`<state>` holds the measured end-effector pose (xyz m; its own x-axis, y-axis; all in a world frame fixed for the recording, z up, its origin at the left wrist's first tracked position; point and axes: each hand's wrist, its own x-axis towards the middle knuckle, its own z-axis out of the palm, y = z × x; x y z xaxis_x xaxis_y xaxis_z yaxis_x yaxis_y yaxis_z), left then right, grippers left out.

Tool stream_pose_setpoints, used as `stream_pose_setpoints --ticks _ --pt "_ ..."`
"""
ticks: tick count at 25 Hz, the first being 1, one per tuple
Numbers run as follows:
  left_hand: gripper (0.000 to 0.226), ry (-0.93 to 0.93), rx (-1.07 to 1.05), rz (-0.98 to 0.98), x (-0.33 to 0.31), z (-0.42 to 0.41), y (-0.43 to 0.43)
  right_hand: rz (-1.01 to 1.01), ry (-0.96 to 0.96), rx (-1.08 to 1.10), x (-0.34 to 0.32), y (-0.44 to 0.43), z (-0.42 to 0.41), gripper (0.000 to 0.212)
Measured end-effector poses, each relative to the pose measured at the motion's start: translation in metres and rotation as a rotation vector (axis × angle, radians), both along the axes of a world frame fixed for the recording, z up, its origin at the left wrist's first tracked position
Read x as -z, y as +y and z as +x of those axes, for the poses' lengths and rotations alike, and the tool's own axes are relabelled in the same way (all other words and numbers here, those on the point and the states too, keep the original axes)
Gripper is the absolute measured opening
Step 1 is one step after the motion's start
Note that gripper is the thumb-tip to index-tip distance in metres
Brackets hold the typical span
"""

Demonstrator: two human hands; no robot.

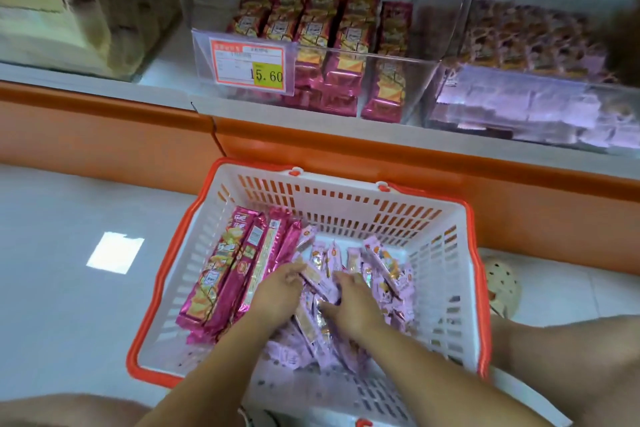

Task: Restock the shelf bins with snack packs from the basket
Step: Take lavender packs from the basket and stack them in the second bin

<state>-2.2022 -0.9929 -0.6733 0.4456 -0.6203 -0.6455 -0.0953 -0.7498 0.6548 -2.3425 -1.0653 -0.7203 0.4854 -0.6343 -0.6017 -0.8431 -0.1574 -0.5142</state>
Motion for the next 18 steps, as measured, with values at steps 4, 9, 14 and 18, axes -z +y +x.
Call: stream_pose_setpoints --ticks 4,9,14,18 --pt "0.032 -0.004 0.011 0.051 0.008 0.002 0.005 -0.084 0.056 -0.044 0.006 0.005 0.007 0.058" --pt "0.07 -0.193 0.258 -0.128 0.005 0.002 0.003 0.127 -0.157 0.209 -0.043 -0.014 -0.002 0.018" --pt "0.05 -0.083 0.313 -0.251 -0.019 -0.012 -0.01 0.265 -0.333 0.351 -0.1 -0.041 -0.03 0.029" --pt "0.033 0.361 0.345 -0.149 -0.05 -0.028 -0.015 0.275 -0.472 0.489 -0.113 -0.054 -0.049 0.021"
